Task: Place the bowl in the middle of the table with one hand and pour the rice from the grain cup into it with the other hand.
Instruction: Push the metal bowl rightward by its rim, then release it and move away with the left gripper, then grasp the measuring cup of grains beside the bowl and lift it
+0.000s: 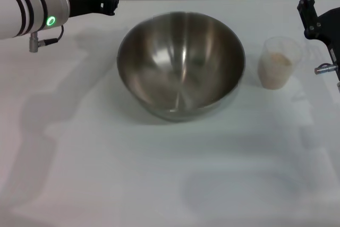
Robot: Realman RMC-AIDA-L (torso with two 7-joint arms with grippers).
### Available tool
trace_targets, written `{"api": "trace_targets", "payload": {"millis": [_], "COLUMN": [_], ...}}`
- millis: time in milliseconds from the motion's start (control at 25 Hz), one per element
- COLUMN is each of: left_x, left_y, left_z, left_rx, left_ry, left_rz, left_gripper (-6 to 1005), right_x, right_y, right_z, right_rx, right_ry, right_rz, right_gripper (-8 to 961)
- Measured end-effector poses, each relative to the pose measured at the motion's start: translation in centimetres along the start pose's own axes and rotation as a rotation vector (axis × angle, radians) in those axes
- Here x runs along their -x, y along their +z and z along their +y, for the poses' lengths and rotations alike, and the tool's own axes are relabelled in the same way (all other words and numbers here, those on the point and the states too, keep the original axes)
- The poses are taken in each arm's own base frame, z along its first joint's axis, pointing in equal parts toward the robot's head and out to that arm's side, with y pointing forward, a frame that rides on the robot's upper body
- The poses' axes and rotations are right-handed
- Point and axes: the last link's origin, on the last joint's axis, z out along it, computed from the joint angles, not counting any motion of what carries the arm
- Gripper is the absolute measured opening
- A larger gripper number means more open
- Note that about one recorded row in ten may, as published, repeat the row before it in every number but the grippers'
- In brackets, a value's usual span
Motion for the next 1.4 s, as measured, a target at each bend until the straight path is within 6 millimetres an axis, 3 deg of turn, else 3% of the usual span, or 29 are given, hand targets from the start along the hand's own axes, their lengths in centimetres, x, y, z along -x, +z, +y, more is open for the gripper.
{"api": "trace_targets", "payload": {"millis": [160, 320, 400, 440, 520, 720, 1000, 1120, 1240, 1400], "left_x": [-0.5, -1.3, -1.3, -1.7, -2.0, -2.1, -1.5, -0.8, -0.7, 0.7], "left_y": [-0.1, -1.0, -1.0, -1.8, -2.3, -3.8, -5.6, -6.8, -6.9, -6.3], "left_z": [0.2, -1.1, -1.1, -2.4, -3.0, -3.3, -2.9, -1.8, -1.8, -3.4], "left_rx": [-0.052, -0.262, -0.262, -0.353, -0.405, -0.452, -0.369, -0.215, -0.139, -0.095], "left_ry": [0.104, 0.142, 0.142, 0.077, 0.015, -0.142, -0.193, -0.130, -0.113, -0.180], "left_rz": [0.110, 0.347, 0.347, 0.448, 0.533, 0.740, 0.938, 1.073, 1.069, 0.978], "left_gripper": [173, 171, 170, 170, 171, 172, 173, 173, 173, 174], "right_x": [0.1, 0.1, 0.1, 0.1, 0.1, 0.0, 0.0, 0.0, 0.1, 0.2], "right_y": [0.2, 0.2, 0.2, 0.2, 0.2, 0.1, 0.1, 0.1, 0.1, 0.2], "right_z": [0.0, 0.1, 0.1, 0.1, 0.0, 0.0, -0.1, 0.0, 0.0, 0.1], "right_rx": [0.002, 0.003, 0.003, 0.002, 0.001, -0.004, -0.005, -0.003, -0.001, 0.001], "right_ry": [0.000, 0.000, 0.000, 0.000, 0.000, 0.006, 0.007, 0.008, 0.008, 0.013], "right_rz": [-0.004, -0.005, -0.005, -0.005, -0.004, -0.002, -0.001, -0.002, -0.005, -0.008], "right_gripper": [609, 609, 609, 609, 609, 609, 609, 609, 608, 608]}}
